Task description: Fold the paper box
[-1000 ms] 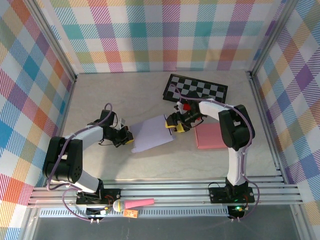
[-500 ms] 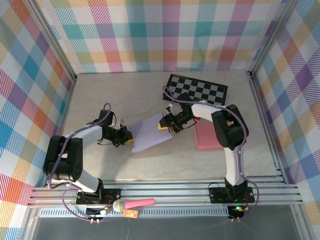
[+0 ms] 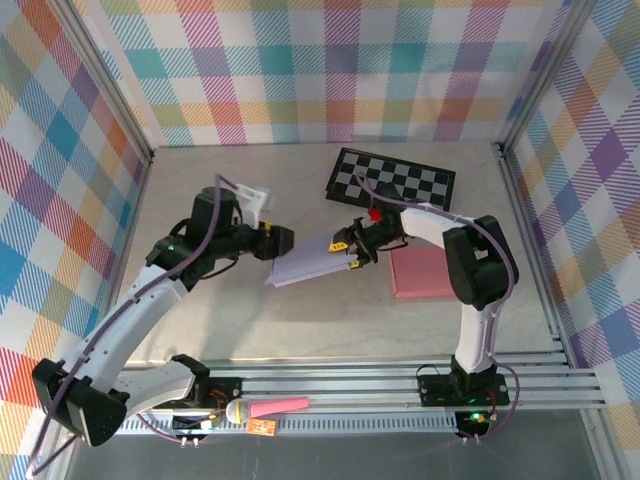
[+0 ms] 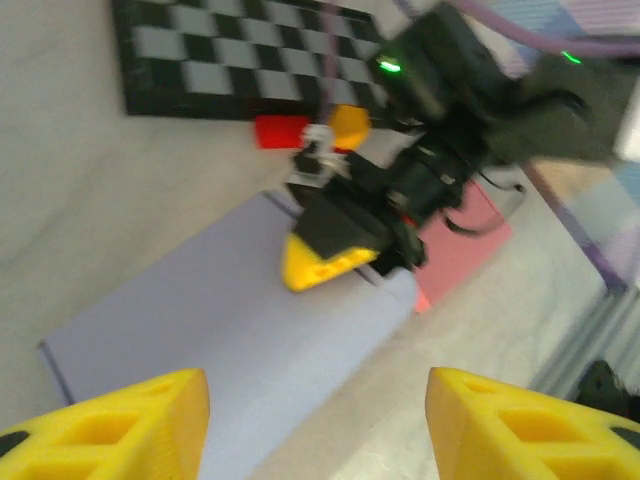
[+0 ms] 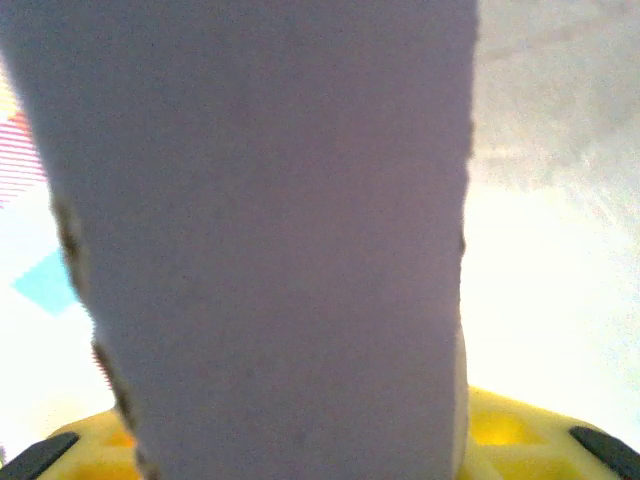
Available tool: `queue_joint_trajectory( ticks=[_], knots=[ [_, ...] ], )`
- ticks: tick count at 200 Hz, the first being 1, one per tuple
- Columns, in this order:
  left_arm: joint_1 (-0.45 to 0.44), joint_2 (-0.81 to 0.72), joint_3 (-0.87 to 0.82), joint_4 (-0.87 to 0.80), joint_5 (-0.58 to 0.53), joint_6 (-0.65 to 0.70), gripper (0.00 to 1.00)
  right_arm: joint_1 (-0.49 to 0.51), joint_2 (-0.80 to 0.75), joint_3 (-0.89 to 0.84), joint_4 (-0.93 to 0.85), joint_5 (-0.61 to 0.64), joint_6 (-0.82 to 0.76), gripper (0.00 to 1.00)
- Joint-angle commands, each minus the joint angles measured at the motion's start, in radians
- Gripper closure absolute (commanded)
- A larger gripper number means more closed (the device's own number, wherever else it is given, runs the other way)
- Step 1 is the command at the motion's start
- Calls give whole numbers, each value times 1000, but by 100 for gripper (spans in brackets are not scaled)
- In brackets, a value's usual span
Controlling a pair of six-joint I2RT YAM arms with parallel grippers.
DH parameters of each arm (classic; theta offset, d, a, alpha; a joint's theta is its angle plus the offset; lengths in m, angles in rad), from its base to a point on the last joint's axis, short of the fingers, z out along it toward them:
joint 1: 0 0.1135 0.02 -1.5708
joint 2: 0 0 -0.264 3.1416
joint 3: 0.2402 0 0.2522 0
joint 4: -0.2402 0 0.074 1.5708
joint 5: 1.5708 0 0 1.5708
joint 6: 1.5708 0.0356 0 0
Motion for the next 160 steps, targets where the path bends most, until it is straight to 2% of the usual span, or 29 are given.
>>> queue_joint_trajectory(
  ticks=[1, 18, 37, 55, 94, 160],
  knots=[
    [-158, 61, 53, -245, -156, 339, 40, -10, -60, -22, -125, -68, 172, 55],
    [-255, 110, 65, -322, -277, 471, 38, -15, -73, -26, -217, -94, 193, 57],
    [-326, 132, 51, -319, -435, 554, 22, -23, -76, -32, -310, -116, 181, 58],
    [-349, 140, 41, -282, -512, 613, 21, -30, -63, -30, -388, -133, 137, 58],
    [-356, 201, 15, -270, -502, 681, 23, -51, -57, -41, -396, -164, 153, 59],
    [-370, 247, -28, -209, -489, 693, 22, -57, 15, 5, -467, -187, 98, 60]
  ],
)
